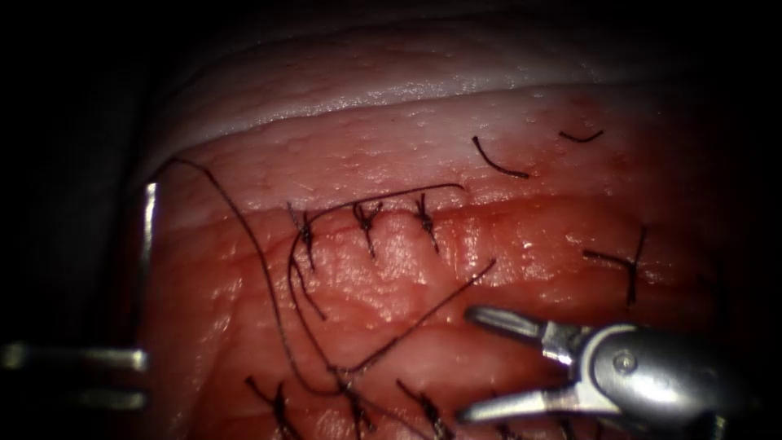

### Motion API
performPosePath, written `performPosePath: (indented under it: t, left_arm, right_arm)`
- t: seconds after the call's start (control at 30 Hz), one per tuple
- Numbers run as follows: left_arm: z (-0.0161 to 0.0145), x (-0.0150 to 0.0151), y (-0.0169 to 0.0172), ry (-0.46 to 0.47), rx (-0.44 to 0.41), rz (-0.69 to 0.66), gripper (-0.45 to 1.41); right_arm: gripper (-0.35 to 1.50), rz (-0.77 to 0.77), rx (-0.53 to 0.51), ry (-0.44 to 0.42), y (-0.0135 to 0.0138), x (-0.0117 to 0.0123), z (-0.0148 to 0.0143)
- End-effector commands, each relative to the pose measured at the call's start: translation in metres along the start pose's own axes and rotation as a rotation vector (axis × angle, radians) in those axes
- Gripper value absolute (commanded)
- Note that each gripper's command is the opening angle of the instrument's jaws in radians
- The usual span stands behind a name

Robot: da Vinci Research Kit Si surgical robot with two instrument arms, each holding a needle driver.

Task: Wound Closure
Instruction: Pinch and tug suture through wound with right tool until only a short tail remains on top side

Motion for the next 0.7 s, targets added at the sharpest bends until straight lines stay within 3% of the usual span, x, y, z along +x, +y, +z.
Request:
performPosePath:
  t: [0.03,0.23,0.37,0.53,0.57,0.6,0.67,0.7]
  left_arm:
    - [0.0004,-0.0004,-0.0003,-0.004,0.014,-0.005,-0.45]
    - [0.0003,-0.0008,-0.0007,-0.021,0.042,-0.006,-0.45]
    - [0.0005,-0.0010,-0.0008,-0.019,0.041,-0.006,-0.45]
    - [0.0005,-0.0011,-0.0008,-0.021,0.043,-0.006,-0.45]
    - [0.0005,-0.0011,-0.0008,-0.021,0.043,-0.006,-0.45]
    - [0.0005,-0.0010,-0.0008,-0.022,0.043,-0.006,-0.45]
    - [0.0005,-0.0010,-0.0008,-0.020,0.042,-0.007,-0.45]
    - [0.0005,-0.0010,-0.0008,-0.020,0.042,-0.007,-0.45]
  right_arm:
    - [1.20,-0.004,-0.010,-0.003,0.0018,-0.0008,0.0006]
    - [1.23,-0.082,-0.042,-0.026,0.0052,-0.0039,0.0024]
    - [1.23,-0.130,-0.022,-0.099,0.0064,-0.0065,0.0041]
    - [1.01,-0.152,0.006,-0.138,0.0073,-0.0088,0.0045]
    - [0.89,-0.154,0.007,-0.140,0.0074,-0.0090,0.0045]
    - [0.62,-0.156,0.011,-0.138,0.0075,-0.0093,0.0044]
    - [-0.28,-0.160,0.024,-0.158,0.0074,-0.0095,0.0041]
    - [-0.35,-0.162,0.035,-0.179,0.0074,-0.0095,0.0040]
